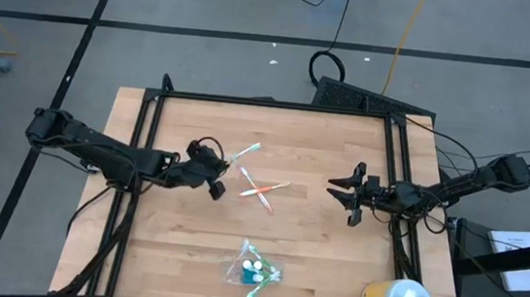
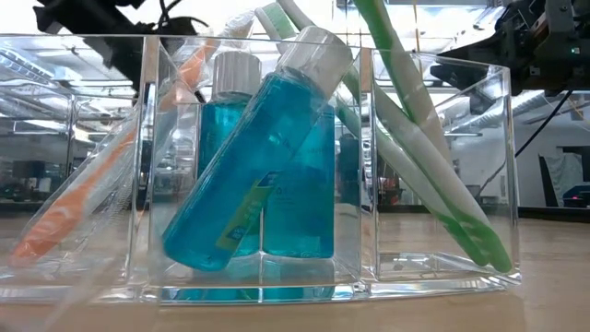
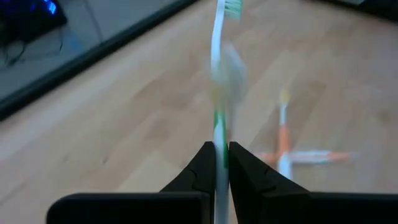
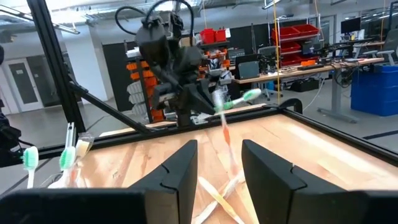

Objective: Pick & Place toothbrushing station
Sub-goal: Put the green toothbrush into the transparent organizer

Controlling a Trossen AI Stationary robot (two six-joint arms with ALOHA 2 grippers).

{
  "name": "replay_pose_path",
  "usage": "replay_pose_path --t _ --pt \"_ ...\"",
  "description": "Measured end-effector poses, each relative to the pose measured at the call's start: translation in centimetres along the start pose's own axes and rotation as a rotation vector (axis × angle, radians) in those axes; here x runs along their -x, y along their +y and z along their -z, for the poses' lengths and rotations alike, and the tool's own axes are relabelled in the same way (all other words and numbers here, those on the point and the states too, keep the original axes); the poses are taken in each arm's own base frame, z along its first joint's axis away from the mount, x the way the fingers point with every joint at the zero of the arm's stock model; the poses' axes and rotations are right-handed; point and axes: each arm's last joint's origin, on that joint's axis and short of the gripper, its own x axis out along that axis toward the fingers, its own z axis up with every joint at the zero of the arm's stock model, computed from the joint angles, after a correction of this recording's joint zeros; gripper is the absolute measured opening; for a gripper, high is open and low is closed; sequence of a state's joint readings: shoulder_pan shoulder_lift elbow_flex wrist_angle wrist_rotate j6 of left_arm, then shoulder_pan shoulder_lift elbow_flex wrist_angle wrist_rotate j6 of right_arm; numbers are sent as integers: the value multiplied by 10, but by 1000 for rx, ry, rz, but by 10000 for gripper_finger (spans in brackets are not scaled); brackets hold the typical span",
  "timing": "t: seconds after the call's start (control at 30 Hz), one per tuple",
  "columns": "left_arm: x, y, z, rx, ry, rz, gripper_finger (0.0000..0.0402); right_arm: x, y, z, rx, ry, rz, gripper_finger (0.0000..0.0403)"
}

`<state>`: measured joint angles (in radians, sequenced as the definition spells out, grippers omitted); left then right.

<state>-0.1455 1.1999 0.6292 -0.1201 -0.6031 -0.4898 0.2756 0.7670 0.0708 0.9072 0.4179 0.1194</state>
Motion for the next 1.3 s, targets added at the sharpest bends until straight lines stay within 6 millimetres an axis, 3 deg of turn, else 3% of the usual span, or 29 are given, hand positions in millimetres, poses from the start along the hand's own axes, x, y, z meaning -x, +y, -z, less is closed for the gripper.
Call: replay_pose_path --t 0.63,0.83,1.07,1.3 --pt "3 -21 -23 -111 -246 147 23 -4 2 -1 -28 -30 -4 116" --pt "-11 -35 -24 -163 -328 222 23 -18 9 -3 2 -35 -4 116" --pt "-31 -57 -20 -201 -460 439 23 -34 16 -3 39 -46 -4 116" --pt "-49 -64 -13 -173 -487 536 23 -41 18 -3 -9 -90 -8 118"
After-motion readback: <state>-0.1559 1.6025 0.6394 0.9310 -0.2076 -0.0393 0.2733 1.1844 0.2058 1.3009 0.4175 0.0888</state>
